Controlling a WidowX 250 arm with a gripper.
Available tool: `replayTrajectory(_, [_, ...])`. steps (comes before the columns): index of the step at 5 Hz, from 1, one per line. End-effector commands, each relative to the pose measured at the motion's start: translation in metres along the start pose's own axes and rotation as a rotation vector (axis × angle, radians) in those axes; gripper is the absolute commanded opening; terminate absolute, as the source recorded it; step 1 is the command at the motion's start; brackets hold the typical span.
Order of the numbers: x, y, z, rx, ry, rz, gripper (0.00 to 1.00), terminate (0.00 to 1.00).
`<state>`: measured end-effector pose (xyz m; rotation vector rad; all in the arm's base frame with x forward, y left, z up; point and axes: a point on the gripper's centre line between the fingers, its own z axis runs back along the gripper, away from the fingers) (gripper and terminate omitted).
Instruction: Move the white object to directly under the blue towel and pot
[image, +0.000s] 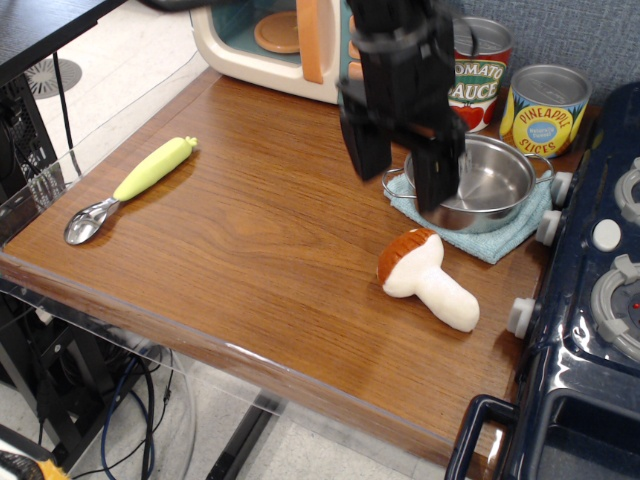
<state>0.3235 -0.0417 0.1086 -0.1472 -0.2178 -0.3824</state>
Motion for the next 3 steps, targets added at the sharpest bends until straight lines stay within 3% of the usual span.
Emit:
replayTrajectory(1, [-0.0156, 0.0092, 0.0242, 0.012, -0.043, -0.008, 1.00, 0.00])
replayTrajectory(2, [-0.0156, 0.0092, 0.0242, 0.012, -0.043, -0.008, 1.00, 0.00])
replayTrajectory(3, [-0.0156, 0.0092, 0.0242, 0.012, -0.043, -0.008, 1.00, 1.00])
